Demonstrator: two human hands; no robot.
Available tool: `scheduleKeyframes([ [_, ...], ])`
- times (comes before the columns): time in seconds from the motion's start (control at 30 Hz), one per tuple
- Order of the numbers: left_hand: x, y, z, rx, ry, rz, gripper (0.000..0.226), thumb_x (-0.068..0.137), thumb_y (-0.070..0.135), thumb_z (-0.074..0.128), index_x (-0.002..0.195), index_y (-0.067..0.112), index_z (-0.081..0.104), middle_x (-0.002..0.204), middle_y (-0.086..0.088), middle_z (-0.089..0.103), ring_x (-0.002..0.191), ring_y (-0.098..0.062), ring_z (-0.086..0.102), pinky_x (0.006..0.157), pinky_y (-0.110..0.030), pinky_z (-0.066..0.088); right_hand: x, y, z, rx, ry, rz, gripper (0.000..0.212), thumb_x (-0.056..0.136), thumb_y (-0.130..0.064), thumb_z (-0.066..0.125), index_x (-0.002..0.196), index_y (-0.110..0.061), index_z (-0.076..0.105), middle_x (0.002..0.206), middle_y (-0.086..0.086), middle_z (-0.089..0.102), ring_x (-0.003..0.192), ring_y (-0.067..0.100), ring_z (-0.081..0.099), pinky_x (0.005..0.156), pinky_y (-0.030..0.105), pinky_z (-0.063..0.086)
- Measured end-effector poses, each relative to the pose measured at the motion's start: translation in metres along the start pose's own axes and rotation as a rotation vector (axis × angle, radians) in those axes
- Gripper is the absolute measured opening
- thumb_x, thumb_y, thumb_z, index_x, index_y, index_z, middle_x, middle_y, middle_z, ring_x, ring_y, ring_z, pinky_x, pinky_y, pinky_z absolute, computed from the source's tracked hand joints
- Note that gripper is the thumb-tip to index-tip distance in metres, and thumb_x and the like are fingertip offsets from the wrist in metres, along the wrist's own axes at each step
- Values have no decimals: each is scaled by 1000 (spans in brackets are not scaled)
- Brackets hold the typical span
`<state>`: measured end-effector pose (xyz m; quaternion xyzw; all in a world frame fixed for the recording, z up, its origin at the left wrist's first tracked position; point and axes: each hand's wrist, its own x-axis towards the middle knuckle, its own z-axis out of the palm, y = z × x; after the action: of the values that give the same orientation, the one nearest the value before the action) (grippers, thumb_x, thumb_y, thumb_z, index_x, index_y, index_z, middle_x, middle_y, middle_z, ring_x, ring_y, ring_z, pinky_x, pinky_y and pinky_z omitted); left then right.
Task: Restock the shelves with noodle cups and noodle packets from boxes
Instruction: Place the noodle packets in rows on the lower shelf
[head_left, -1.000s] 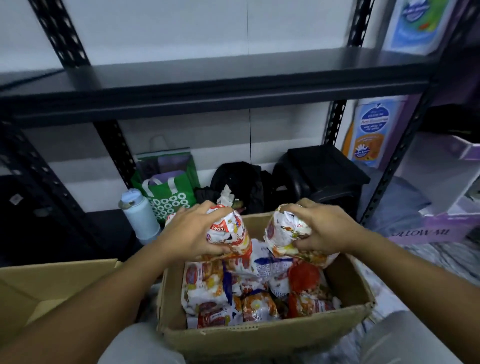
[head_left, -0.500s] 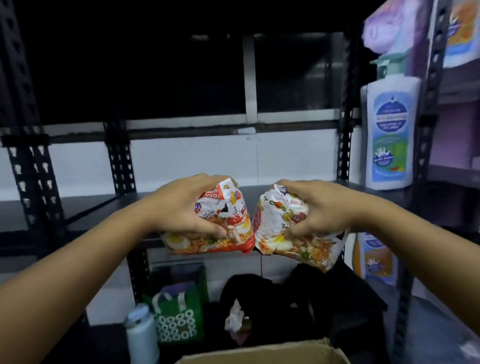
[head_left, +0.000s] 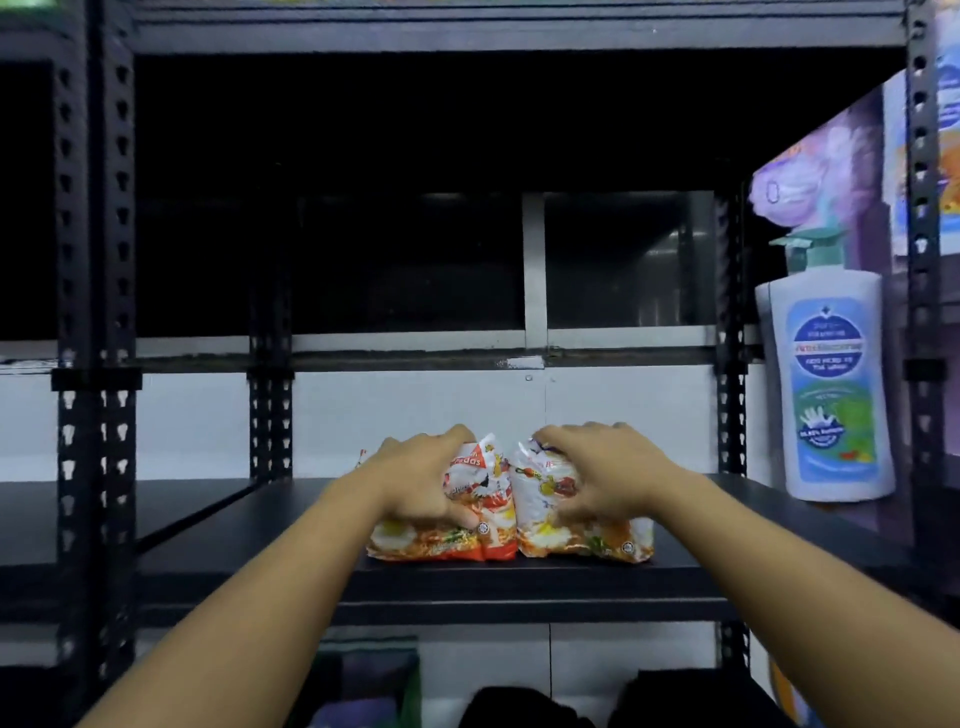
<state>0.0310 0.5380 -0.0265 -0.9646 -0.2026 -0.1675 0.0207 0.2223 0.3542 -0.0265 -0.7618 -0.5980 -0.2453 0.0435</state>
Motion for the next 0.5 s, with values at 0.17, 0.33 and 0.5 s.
scheduleKeyframes([
  [0.17, 5, -5, 17, 253, 176, 81, 99, 74, 83, 63, 153, 32, 31, 159, 7, 33, 144, -19, 31, 117, -51, 23, -4, -2, 8, -259, 68, 3, 87, 84, -77, 53, 156, -46, 15, 158, -6, 36, 137, 27, 33, 109, 53, 26],
  [0.33, -17, -2, 31, 372, 435, 119, 95, 78, 89, 45, 155, 36, 29, 153, 11, 43, 135, -19, 37, 107, -51, 28, -24, -30, 26, -279, 199, 215, 87, 91, -70, 51, 154, -52, -6, 154, -2, 33, 137, 38, 31, 100, 61, 31],
  [0.5, -37, 13, 80, 196, 496, -122, 90, 76, 99, 29, 154, 53, 22, 167, 13, 22, 153, -28, 18, 116, -67, 8, -30, -34, 62, -33, 261, 284, 83, 92, -66, 49, 151, -59, -8, 162, -7, 9, 147, 38, 5, 94, 61, 47],
])
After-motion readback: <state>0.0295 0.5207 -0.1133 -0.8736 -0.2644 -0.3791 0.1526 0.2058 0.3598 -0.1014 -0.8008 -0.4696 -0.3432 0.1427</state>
